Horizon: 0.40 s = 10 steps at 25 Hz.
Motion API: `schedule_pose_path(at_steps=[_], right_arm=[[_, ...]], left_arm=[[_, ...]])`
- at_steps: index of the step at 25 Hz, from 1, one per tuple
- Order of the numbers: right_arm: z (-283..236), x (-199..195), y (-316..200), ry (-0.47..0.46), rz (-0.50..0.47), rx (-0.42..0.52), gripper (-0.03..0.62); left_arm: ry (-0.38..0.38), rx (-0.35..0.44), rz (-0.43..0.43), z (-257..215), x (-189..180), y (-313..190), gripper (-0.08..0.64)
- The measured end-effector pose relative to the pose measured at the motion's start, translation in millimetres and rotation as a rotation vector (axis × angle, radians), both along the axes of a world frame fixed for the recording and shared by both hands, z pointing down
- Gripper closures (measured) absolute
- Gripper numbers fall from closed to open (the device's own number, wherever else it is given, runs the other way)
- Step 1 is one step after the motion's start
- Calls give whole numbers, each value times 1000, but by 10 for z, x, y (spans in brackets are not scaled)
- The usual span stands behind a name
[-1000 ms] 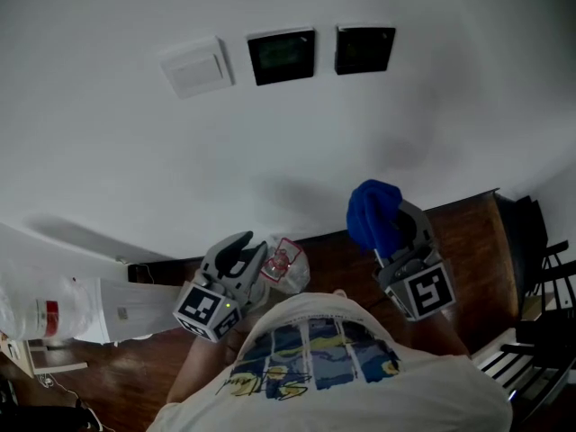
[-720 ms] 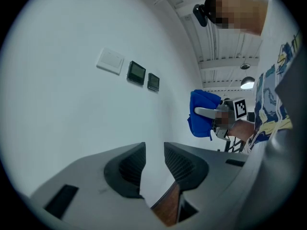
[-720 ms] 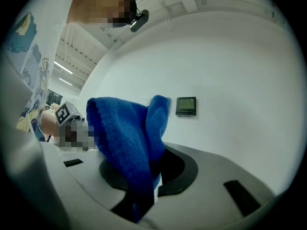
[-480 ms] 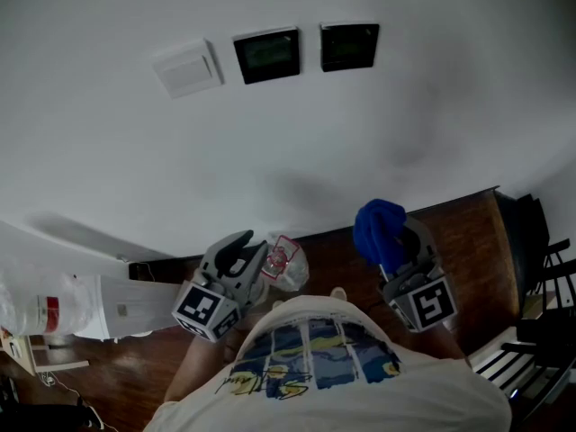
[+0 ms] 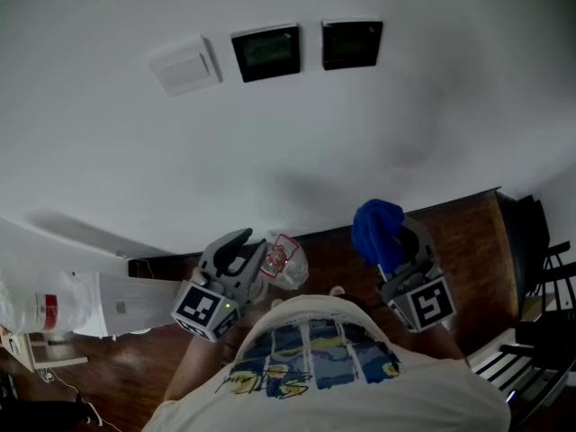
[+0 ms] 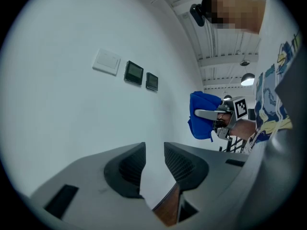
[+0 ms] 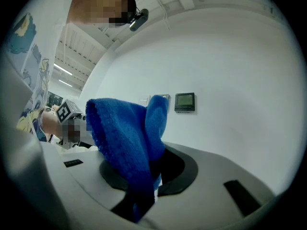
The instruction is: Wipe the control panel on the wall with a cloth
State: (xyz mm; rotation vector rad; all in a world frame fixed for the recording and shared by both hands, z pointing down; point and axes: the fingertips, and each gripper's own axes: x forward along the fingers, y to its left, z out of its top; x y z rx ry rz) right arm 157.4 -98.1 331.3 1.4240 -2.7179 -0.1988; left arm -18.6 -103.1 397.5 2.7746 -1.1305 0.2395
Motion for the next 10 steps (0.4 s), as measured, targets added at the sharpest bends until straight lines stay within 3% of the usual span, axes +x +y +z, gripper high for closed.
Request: schedule_pose_path(at_steps=[10], right_arm=[[69,126,18,-15,-16,-15,497]], left_arm=[[2,5,12,-21,216,-48,463]])
